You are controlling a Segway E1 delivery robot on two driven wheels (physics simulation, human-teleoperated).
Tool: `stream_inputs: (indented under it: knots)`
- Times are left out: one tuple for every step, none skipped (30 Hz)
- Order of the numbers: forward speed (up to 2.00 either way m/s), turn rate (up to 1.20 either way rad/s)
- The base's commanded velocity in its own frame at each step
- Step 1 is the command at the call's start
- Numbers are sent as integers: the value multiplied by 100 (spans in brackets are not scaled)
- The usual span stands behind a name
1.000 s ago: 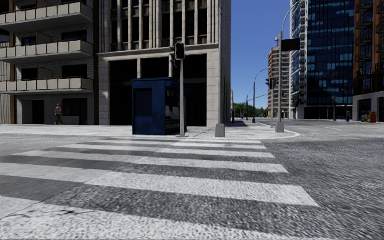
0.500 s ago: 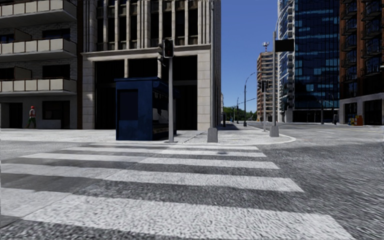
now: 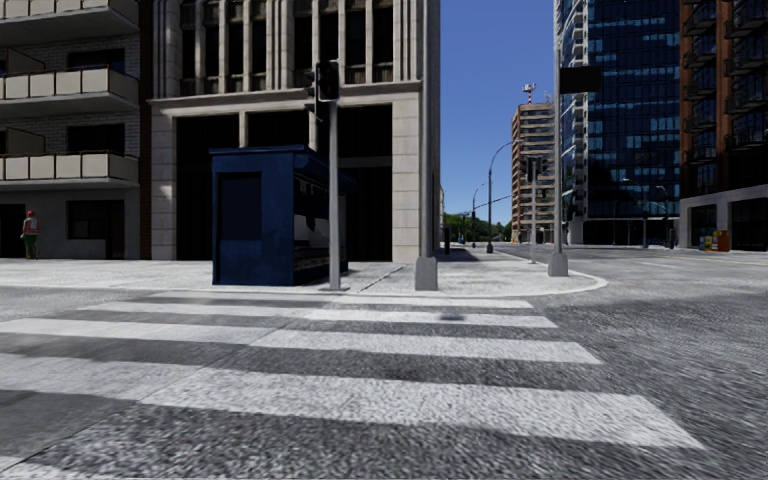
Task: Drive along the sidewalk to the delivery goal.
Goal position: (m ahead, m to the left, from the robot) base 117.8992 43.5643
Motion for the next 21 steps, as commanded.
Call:
stream_inputs:
  knots:
    - [155,0]
    - [155,0]
    - [155,0]
    - [155,-2]
    - [155,-7]
    - [155,-8]
    - [155,-9]
    - [155,-9]
    - [155,-9]
    - [155,-9]
    - [155,-9]
    - [155,-9]
    - [155,-9]
    - [155,-9]
    - [155,-9]
    - [155,-9]
    - [155,-9]
    - [155,-9]
    - [155,-9]
    - [155,-9]
    - [155,-9]
